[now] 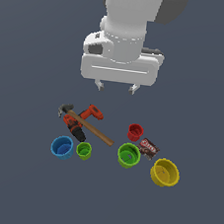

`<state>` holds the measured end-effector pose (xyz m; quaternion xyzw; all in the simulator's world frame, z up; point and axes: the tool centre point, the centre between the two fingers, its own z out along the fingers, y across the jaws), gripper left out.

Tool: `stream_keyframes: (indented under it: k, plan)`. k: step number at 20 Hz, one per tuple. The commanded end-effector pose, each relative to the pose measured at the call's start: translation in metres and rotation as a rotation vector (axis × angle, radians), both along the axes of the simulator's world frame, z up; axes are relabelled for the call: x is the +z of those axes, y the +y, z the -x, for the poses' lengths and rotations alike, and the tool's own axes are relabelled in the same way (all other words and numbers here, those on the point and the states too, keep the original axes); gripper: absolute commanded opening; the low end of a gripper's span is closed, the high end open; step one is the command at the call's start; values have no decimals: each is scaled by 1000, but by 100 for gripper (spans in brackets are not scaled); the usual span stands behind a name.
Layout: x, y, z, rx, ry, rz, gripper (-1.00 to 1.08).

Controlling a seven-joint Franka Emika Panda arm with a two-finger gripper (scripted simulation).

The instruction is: Pick up a designated object from a clutter of objects.

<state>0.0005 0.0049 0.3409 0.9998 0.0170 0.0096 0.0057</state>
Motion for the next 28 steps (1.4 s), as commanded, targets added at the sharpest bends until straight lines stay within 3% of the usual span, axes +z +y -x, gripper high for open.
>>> stream_keyframes:
  k: [1, 12, 19, 28]
  plan:
    - [0, 0, 0, 0, 0, 1, 100]
    - [-48, 22, -7, 52, 4, 8, 100]
    - [-113, 55, -6, 128, 9, 12, 100]
    - [-199, 99, 12, 232, 17, 4, 100]
